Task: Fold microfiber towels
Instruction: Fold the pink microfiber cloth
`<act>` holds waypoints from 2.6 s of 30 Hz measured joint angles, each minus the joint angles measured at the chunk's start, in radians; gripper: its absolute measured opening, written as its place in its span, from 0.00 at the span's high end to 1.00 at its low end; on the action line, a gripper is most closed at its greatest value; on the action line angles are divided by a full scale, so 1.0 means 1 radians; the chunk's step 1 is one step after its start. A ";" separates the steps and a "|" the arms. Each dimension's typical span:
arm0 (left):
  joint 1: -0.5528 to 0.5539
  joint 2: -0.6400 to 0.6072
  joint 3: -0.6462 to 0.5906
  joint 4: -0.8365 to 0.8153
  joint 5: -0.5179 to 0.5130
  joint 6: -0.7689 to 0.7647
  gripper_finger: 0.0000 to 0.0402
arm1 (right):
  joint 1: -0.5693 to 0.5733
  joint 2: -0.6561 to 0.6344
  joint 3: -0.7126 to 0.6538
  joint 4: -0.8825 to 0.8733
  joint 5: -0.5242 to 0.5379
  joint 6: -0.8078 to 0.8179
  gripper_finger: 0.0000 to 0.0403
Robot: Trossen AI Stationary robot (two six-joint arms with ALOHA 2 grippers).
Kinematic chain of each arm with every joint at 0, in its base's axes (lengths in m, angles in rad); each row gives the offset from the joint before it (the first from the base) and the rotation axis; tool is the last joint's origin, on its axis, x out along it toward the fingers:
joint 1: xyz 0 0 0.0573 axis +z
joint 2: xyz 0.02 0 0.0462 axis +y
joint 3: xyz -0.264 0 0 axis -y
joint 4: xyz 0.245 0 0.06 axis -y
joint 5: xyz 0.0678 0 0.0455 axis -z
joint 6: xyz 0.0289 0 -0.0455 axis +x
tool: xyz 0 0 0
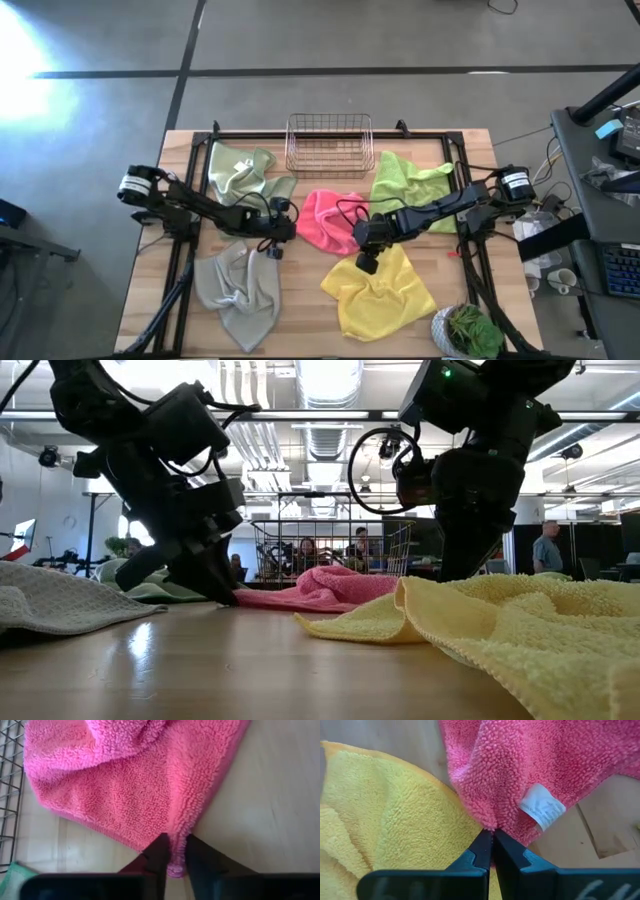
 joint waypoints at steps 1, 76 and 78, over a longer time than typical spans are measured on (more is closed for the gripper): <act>0.000 -0.001 -0.001 -0.002 0.005 0.000 0.95 | 0.000 0.000 0.003 0.000 -0.001 0.000 0.98; 0.000 -0.373 0.885 -1.212 -0.035 -0.189 1.00 | 0.151 0.003 1.045 -1.034 0.663 0.034 0.98; 0.000 -0.355 0.885 -1.210 -0.085 -0.157 1.00 | 0.139 0.003 1.026 -1.036 0.700 0.019 0.98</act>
